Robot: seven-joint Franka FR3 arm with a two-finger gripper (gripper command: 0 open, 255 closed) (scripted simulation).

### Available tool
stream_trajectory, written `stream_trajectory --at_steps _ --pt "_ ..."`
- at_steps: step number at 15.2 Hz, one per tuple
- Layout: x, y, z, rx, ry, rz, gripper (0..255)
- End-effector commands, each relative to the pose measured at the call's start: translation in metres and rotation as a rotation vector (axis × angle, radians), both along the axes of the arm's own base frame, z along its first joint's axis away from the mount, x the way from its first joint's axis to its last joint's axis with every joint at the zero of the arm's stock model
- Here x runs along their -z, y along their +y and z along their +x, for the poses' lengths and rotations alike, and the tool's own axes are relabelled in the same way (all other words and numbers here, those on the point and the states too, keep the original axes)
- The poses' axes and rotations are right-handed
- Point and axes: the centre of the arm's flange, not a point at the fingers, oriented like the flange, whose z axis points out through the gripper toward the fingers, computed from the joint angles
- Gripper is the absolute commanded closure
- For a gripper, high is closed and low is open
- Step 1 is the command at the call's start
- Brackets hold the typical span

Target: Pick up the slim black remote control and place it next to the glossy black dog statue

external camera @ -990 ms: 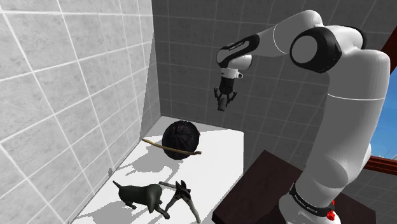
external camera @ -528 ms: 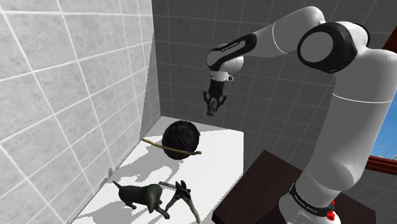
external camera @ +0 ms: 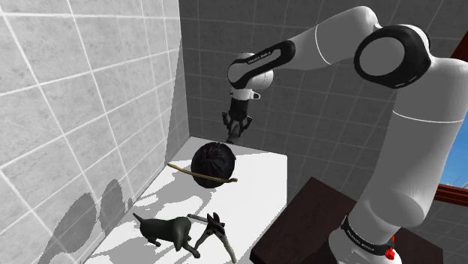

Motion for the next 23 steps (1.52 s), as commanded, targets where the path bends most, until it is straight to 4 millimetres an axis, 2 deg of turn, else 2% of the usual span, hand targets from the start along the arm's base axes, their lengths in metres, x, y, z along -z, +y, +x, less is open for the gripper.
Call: stream_trajectory --at_steps 1,23 --pt "0.001 0.029 0.003 0.001 0.000 0.000 255" --pt "0.001 0.317 0.038 0.001 0.000 0.000 255"
